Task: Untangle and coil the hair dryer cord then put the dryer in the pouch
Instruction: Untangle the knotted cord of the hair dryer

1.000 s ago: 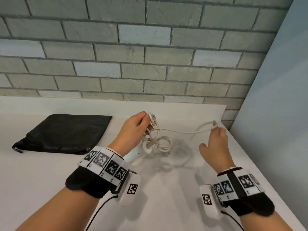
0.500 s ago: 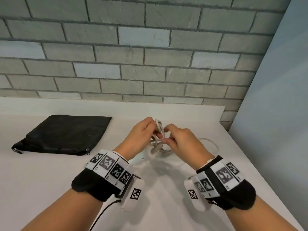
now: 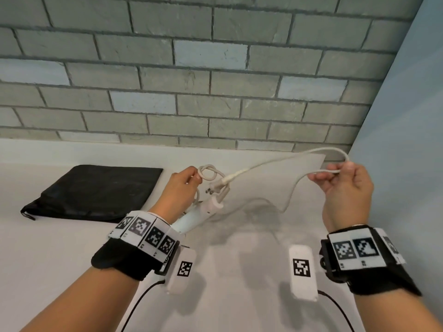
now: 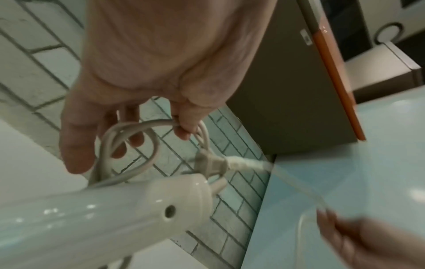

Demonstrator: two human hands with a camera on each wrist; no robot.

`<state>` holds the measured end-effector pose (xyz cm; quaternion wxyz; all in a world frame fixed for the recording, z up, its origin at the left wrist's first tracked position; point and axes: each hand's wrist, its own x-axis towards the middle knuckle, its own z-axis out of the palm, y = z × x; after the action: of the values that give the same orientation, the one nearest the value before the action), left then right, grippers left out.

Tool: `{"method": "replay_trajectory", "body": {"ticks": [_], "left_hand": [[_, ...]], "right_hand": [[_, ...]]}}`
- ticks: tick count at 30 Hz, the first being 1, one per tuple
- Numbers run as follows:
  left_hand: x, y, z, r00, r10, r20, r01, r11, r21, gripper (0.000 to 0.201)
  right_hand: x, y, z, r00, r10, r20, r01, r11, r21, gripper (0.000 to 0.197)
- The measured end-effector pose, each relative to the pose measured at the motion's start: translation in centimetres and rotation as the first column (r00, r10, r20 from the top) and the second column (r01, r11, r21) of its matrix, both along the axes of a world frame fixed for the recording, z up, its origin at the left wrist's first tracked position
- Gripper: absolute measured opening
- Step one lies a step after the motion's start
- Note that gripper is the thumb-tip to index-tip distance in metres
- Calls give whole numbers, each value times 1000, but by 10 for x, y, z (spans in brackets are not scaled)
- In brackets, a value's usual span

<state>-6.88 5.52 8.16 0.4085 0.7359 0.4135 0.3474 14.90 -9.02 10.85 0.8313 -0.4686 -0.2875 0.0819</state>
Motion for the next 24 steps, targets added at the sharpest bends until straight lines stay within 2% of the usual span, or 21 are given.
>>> {"method": "replay_trajectory", "body": {"ticks": [3,8,10,13,14,16,17,18,19,20,21,22,23,24], "left_hand": [[-6,0,5,987,7,162,18,988,-155,21],[-10,-4,16,930,-153,336,195,976,-97,20],[-10,-6,21,895,-236,378,285,955,-79,15],[-8,-11,28,856,-310,415,317,947,53,12],[-8,-13,29,854,-331,401,310,943,119,10],[-8,-18,33,881,-376,287,291,909,299,13],[-8,-22,33,898,-391,201,291,871,396,16],[-7,-26,34,910,-398,113,298,820,490,17],[-7,-31,34,916,-400,29,313,758,573,18],[-5,-36,33,914,-403,-51,341,693,635,18],[-3,-42,30,902,-413,-125,384,635,671,17],[0,-48,28,883,-428,-195,433,580,690,15],[3,-53,23,859,-442,-259,483,528,699,13],[6,-58,18,833,-455,-316,528,481,700,11]], "right_hand": [[18,3,-21,988,-28,-153,13,995,-100,28],[30,12,-45,980,-76,-186,30,971,-238,29],[28,16,-48,996,-15,-86,-10,960,-281,28],[19,22,-47,977,132,167,-46,897,-439,21],[16,24,-45,944,182,275,-2,837,-547,17],[8,25,-38,818,254,516,255,645,-721,35],[3,25,-34,745,259,614,364,613,-701,42],[-5,24,-28,696,231,680,404,657,-637,43],[-13,25,-22,673,213,708,380,722,-578,39],[-18,26,-18,699,229,677,282,782,-556,32],[-25,29,-13,769,301,564,111,806,-582,26],[-32,31,-8,818,422,390,-107,779,-618,27],[-37,33,-4,822,534,198,-314,715,-624,34],[-41,33,-1,789,613,42,-469,646,-602,41]]}}
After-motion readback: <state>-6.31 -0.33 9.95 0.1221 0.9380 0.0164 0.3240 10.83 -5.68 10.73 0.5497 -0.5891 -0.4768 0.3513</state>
